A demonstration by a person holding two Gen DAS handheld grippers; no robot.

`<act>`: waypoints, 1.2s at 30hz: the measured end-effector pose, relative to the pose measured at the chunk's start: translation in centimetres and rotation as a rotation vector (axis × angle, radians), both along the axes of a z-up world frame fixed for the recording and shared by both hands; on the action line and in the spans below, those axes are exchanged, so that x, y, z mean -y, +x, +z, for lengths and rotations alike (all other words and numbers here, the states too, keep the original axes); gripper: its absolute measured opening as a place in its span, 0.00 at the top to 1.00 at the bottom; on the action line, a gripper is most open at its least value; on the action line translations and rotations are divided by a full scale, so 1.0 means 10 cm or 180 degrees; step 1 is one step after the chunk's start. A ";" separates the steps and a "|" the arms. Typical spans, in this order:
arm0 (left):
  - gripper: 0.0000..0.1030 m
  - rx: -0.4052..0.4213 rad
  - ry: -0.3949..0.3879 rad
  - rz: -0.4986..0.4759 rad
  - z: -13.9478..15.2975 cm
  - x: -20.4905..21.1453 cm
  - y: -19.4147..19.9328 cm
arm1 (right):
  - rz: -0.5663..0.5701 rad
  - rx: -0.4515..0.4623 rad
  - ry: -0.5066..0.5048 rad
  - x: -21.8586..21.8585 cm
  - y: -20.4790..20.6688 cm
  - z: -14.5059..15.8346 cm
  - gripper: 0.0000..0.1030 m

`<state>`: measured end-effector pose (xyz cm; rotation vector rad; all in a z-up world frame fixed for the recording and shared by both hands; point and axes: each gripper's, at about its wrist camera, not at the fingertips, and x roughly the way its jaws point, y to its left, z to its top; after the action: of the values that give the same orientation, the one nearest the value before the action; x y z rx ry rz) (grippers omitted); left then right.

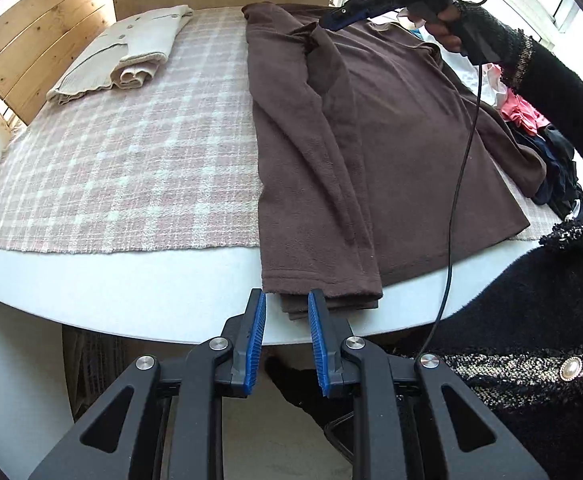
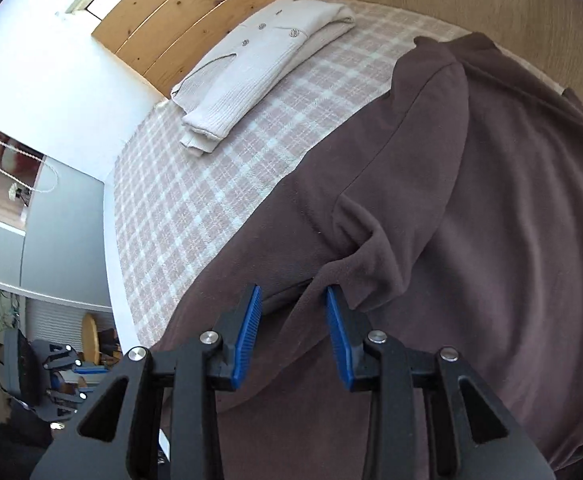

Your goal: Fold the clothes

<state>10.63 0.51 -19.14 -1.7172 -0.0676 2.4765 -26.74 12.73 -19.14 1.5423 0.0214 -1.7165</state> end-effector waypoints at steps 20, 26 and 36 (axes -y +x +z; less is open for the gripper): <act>0.80 0.0077 0.0112 -0.0345 -0.42 -0.14 -0.28 | -0.1018 0.0234 0.0450 -0.08 0.02 -0.22 0.71; 0.80 0.0009 -0.0020 -0.0377 -0.35 -0.16 -0.27 | -0.0952 0.0040 0.0481 0.12 0.05 -0.23 0.69; 0.82 0.0039 -0.0087 -0.0406 -0.46 -0.15 -0.33 | -0.1045 -0.0069 0.0044 0.03 0.05 -0.20 0.95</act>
<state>7.30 2.02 -23.73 -1.6912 0.0727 2.3864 -26.29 12.38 -21.14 1.6044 -0.2204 -1.9898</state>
